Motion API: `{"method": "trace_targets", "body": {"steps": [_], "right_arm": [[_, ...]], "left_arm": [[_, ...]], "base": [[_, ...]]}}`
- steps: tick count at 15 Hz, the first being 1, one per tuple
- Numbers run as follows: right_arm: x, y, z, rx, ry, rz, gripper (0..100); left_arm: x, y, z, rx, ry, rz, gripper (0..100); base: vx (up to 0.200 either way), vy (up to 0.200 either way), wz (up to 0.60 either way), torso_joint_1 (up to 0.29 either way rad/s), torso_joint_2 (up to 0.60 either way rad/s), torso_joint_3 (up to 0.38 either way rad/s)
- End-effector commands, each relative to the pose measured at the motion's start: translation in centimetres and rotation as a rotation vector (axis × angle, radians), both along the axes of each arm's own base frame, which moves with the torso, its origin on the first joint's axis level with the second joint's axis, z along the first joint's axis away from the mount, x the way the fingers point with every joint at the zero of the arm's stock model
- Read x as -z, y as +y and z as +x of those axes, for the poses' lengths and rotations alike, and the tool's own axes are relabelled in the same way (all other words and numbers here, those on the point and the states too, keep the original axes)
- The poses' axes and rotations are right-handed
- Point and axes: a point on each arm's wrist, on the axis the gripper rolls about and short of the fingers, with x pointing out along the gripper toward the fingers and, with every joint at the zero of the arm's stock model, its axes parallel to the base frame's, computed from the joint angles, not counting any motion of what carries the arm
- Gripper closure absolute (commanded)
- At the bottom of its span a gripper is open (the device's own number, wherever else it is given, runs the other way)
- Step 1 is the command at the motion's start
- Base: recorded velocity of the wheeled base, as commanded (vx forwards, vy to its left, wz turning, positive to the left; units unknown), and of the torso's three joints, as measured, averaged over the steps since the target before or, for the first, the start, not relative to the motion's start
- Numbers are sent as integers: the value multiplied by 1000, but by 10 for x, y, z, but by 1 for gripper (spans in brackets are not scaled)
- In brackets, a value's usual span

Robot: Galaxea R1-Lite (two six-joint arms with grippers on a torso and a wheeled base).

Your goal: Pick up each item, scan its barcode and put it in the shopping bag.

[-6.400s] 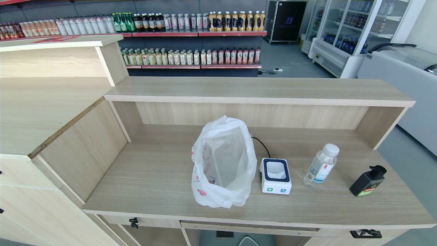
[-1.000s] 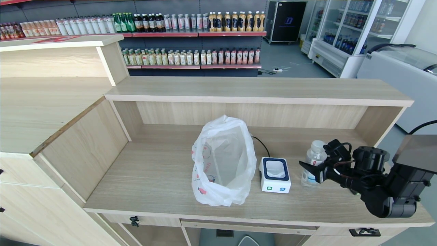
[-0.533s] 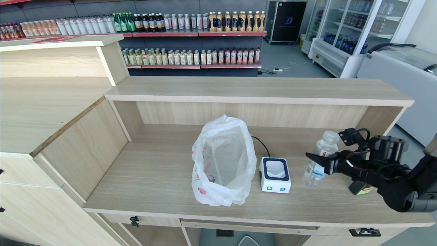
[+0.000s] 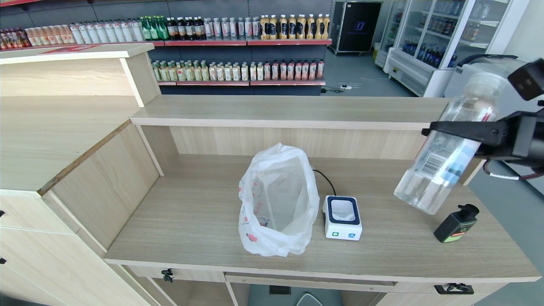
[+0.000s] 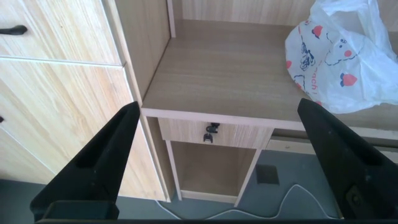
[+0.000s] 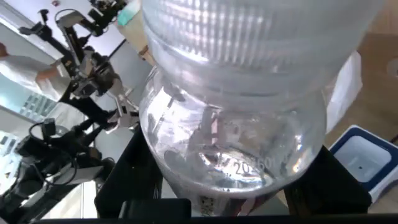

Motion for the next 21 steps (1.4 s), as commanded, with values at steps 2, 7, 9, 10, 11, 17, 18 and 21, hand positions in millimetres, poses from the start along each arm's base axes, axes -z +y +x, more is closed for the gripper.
{"method": "trace_targets", "body": {"steps": [2,7,9,10,11,17,18,21], "right_arm": [[-62,14,-57,-122,-136,41,100],[-68,49,-90,-346,-135,74,100],[-66,54,-98,-387,-140,77,100],[-67,54,-102,-400,-141,79,100],[-67,54,-106,-409,-133,79,100],[-83,57,-125,-471,-142,87,100],[-87,57,-126,-471,-135,90,100],[-86,57,-125,-470,-118,88,100]], "left_arm": [[0,0,0,-1,0,0,0],[0,0,0,-1,0,0,0],[0,0,0,-1,0,0,0],[0,0,0,-1,0,0,0],[0,0,0,-1,0,0,0],[0,0,0,-1,0,0,0],[0,0,0,-1,0,0,0],[0,0,0,-1,0,0,0]], "base": [[0,0,0,0,0,0],[0,0,0,0,0,0],[0,0,0,0,0,0],[0,0,0,0,0,0],[0,0,0,0,0,0],[0,0,0,0,0,0],[0,0,0,0,0,0],[0,0,0,0,0,0]]}}
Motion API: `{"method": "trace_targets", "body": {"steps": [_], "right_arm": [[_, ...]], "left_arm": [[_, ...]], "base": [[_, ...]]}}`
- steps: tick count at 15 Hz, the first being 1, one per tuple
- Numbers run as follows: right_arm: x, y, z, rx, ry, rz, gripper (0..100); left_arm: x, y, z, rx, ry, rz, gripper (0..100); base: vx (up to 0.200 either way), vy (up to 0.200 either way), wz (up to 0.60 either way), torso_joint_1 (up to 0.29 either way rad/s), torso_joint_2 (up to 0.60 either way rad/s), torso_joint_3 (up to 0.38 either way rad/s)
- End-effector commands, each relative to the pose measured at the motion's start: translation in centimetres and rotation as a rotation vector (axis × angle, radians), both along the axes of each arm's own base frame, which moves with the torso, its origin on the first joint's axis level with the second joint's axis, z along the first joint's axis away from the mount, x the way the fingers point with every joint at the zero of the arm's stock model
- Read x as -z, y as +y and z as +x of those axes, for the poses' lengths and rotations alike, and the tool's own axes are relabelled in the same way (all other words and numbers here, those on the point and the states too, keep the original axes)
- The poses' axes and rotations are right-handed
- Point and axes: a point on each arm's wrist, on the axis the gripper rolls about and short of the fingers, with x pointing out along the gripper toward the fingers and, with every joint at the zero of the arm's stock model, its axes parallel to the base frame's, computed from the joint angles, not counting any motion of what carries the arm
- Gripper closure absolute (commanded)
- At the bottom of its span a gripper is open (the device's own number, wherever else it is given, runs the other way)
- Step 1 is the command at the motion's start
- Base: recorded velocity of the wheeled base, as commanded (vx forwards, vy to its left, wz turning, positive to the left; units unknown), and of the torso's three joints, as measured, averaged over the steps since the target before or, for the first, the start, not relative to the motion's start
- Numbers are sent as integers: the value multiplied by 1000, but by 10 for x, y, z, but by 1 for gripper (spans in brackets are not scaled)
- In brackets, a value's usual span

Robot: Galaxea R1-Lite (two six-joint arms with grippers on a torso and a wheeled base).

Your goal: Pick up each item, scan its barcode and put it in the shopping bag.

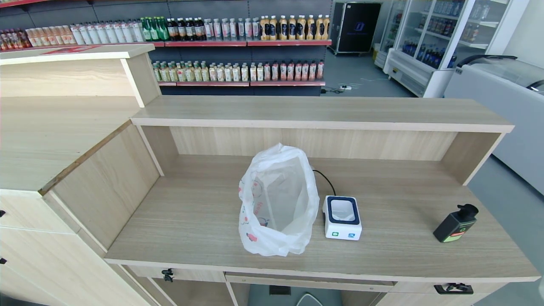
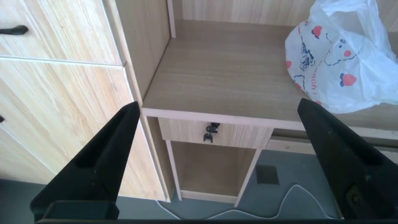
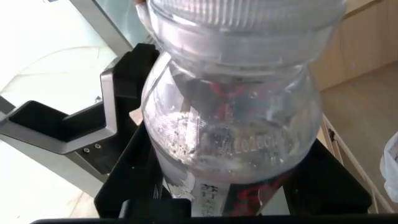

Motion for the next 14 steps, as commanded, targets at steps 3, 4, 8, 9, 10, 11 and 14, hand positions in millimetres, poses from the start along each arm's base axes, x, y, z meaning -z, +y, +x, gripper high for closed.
{"method": "trace_targets", "body": {"steps": [3,4,8,9,10,11,14], "right_arm": [[0,0,0,0,-1,0,100],[-1,0,0,0,-2,1,100],[-2,-2,-5,-1,-4,2,100],[-2,-2,-7,-3,-1,0,100],[-1,-3,-8,-3,-1,0,100],[-1,-4,-11,-1,-2,1,100],[2,-5,-12,2,-1,-1,100]], "left_arm": [[0,0,0,-1,0,0,0],[0,0,0,-1,0,0,0],[0,0,0,-1,0,0,0],[0,0,0,-1,0,0,0],[0,0,0,-1,0,0,0],[0,0,0,-1,0,0,0],[0,0,0,-1,0,0,0]], "base": [[0,0,0,0,0,0],[0,0,0,0,0,0],[0,0,0,0,0,0],[0,0,0,0,0,0],[0,0,0,0,0,0],[0,0,0,0,0,0],[0,0,0,0,0,0]]}}
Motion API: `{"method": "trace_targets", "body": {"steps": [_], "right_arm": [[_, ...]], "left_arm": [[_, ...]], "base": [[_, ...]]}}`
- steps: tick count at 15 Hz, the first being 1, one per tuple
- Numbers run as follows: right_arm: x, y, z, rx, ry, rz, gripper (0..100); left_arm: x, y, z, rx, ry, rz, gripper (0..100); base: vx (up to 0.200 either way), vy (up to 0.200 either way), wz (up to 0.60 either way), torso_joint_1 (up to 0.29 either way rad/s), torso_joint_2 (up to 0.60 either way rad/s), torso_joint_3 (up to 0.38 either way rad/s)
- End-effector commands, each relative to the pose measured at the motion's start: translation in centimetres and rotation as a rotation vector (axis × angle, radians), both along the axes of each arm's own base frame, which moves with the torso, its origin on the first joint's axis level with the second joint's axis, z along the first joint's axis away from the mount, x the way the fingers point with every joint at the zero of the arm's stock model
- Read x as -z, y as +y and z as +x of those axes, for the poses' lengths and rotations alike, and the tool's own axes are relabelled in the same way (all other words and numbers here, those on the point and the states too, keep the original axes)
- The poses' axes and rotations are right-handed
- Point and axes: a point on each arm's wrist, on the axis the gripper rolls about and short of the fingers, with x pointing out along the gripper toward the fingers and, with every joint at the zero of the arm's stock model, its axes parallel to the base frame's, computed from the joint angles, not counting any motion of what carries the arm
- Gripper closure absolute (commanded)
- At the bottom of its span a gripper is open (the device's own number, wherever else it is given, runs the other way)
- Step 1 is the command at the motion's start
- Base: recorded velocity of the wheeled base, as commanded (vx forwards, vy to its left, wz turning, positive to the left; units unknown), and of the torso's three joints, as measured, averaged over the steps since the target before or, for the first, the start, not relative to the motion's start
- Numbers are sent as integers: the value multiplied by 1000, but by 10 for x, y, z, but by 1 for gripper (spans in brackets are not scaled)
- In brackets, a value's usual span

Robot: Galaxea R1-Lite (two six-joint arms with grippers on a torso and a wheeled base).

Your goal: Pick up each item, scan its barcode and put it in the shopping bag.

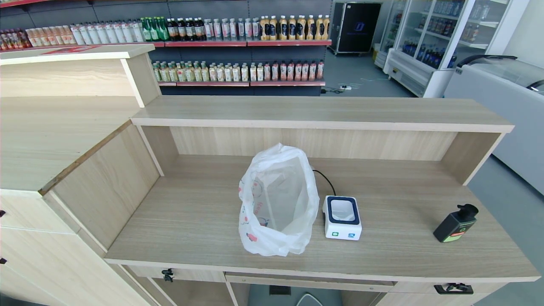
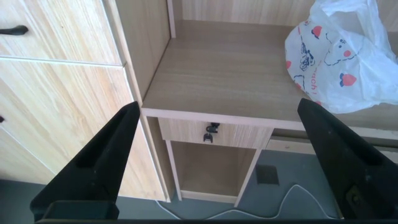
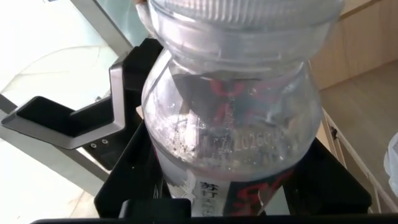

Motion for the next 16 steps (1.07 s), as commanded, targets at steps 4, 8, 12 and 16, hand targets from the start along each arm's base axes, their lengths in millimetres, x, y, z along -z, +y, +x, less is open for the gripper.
{"method": "trace_targets", "body": {"steps": [4,8,12,16], "right_arm": [[14,2,27,183,-100,-21,100],[55,-26,66,583,-317,-200,100],[130,-77,70,980,-410,-518,100],[148,-91,81,1109,-432,-631,100]], "left_arm": [[0,0,0,-1,0,0,0],[0,0,0,-1,0,0,0],[0,0,0,-1,0,0,0],[0,0,0,-1,0,0,0]], "base": [[0,0,0,0,0,0],[0,0,0,0,0,0],[0,0,0,0,0,0],[0,0,0,0,0,0]]}}
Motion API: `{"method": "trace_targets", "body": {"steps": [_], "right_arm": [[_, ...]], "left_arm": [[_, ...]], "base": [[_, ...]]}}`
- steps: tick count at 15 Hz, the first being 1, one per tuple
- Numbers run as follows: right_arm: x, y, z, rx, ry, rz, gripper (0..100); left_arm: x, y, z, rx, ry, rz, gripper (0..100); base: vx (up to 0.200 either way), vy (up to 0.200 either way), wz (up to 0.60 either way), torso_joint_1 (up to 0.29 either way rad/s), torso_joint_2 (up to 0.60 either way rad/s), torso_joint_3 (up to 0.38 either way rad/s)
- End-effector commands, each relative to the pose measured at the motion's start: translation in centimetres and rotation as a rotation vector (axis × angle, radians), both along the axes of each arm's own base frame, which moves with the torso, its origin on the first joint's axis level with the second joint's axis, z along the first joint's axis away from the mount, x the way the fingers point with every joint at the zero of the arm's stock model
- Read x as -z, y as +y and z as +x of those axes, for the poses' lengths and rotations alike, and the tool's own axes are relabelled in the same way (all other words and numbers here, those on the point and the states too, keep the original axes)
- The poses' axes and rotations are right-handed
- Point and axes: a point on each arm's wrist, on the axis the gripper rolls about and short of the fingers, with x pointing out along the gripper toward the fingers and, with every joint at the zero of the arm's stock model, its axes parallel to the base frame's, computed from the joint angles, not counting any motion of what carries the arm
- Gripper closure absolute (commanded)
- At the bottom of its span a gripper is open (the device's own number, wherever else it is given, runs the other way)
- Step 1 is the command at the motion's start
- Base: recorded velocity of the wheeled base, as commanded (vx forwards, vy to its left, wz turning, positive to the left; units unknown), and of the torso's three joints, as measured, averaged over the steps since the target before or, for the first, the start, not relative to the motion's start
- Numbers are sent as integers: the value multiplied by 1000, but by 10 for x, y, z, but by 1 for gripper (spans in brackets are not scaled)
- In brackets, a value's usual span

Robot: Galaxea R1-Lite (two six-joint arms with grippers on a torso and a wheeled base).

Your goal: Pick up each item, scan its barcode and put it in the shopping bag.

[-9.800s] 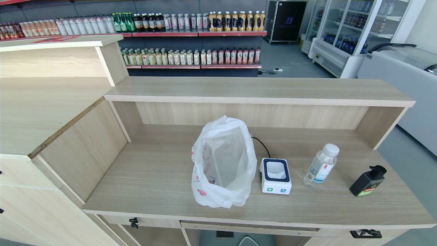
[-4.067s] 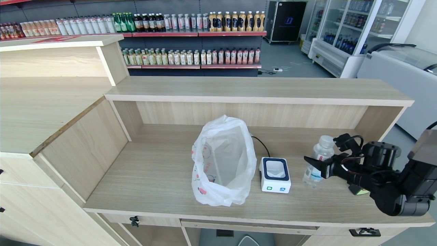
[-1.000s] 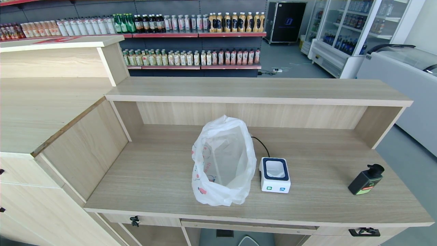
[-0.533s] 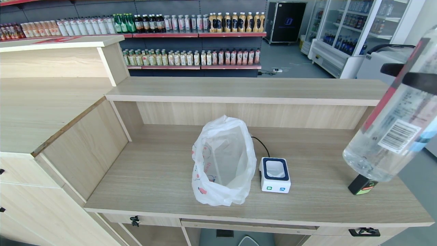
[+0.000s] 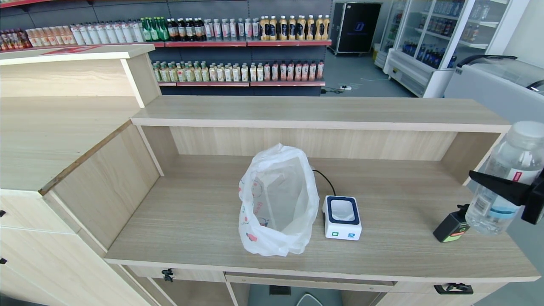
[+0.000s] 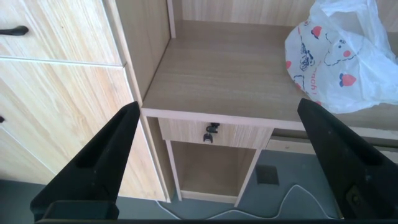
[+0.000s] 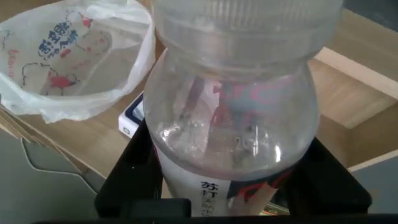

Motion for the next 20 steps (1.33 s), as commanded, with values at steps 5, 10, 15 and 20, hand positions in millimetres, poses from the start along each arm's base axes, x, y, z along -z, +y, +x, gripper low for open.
{"method": "trace_targets", "body": {"steps": [5,10,15,20], "right_arm": [[12,-21,8,60,-34,-244,100],[11,-25,15,95,-62,-308,100],[22,-33,41,111,-39,-309,100],[42,-28,81,-58,-126,-383,100]], "left_arm": [[0,0,0,-1,0,-1,0],[0,0,0,-1,0,-1,0],[0,0,0,-1,0,-1,0],[0,0,0,-1,0,-1,0]], "base": [[0,0,0,0,0,0],[0,0,360,2,0,0],[0,0,360,3,1,0],[0,0,0,0,0,0]]}}
